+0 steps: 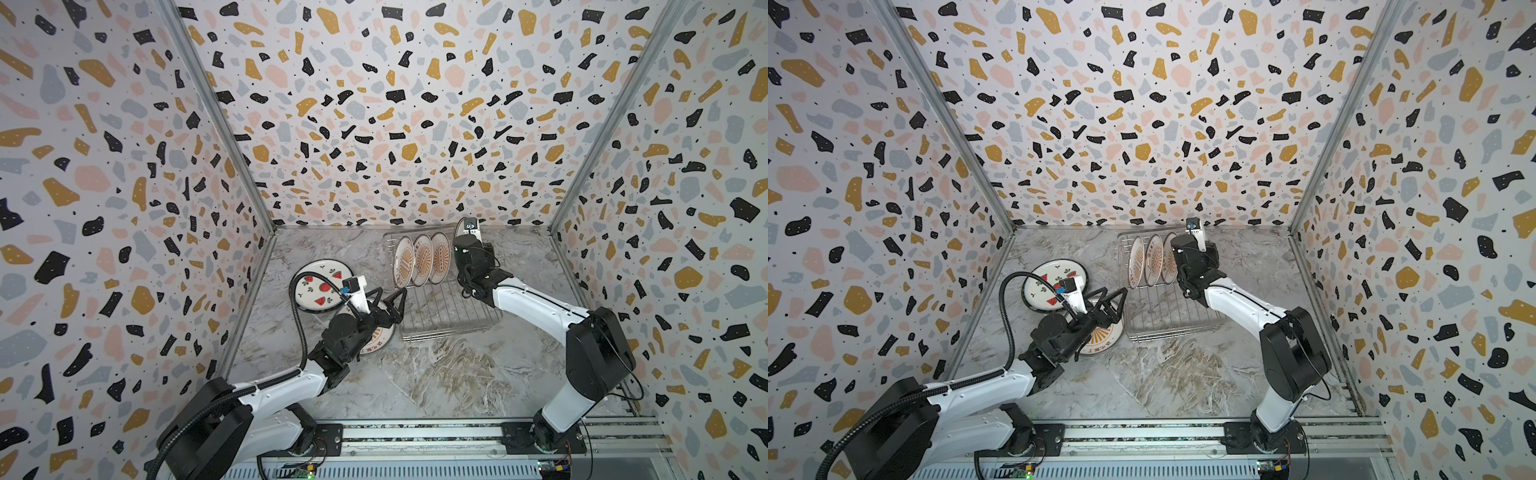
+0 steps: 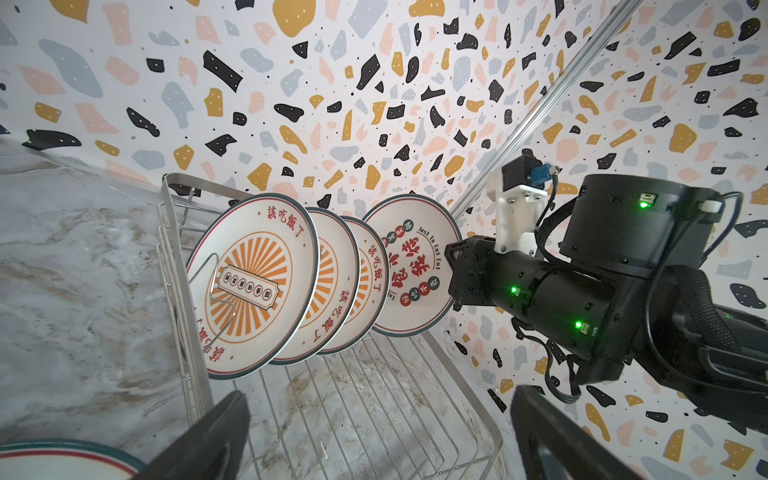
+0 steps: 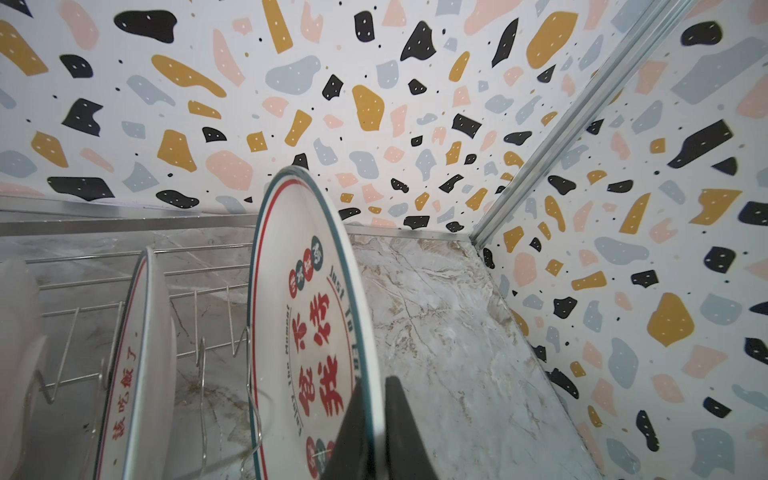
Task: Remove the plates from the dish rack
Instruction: 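Lift the red-text plate up out of the rack with the right gripper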
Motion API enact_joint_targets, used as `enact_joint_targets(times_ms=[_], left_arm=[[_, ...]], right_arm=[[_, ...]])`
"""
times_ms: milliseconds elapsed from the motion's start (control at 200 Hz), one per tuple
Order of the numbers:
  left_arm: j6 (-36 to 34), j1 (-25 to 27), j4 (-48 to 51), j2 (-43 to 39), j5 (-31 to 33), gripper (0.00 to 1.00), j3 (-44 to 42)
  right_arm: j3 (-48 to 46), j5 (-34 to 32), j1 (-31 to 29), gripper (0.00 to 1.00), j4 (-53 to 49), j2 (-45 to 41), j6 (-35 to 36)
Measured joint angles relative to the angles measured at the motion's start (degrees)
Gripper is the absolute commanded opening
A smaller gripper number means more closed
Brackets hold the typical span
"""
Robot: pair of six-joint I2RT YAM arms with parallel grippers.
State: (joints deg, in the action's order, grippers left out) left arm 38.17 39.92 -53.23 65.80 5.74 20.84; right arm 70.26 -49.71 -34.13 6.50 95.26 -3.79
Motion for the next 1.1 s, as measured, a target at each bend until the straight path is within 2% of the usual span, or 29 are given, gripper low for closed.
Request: enact_joint_targets(times_ms=[275, 751, 916, 1096], left_arm=[[0.0, 0.0, 0.1, -1.8, 0.9, 1.00, -0.9], [0.0, 0.0, 2.3, -4.4, 1.9, 1.00, -1.6], [0.0, 0.0, 2.6, -5.7, 1.8, 1.00, -2.1], [-0.1, 0.0, 2.2, -6.3, 0.0, 1.00, -4.0]], right_arm=[[-3.9, -5.4, -3.1, 0.01, 3.6, -4.2, 3.3], [-16.3, -7.8, -9.4, 0.00, 12.0, -22.0, 5.0], [-22.2, -5.4, -10.0, 0.00, 13.6, -29.4, 4.3], [-26.9, 1.9, -10.0, 0.00, 13.6, -37.9, 1.1]])
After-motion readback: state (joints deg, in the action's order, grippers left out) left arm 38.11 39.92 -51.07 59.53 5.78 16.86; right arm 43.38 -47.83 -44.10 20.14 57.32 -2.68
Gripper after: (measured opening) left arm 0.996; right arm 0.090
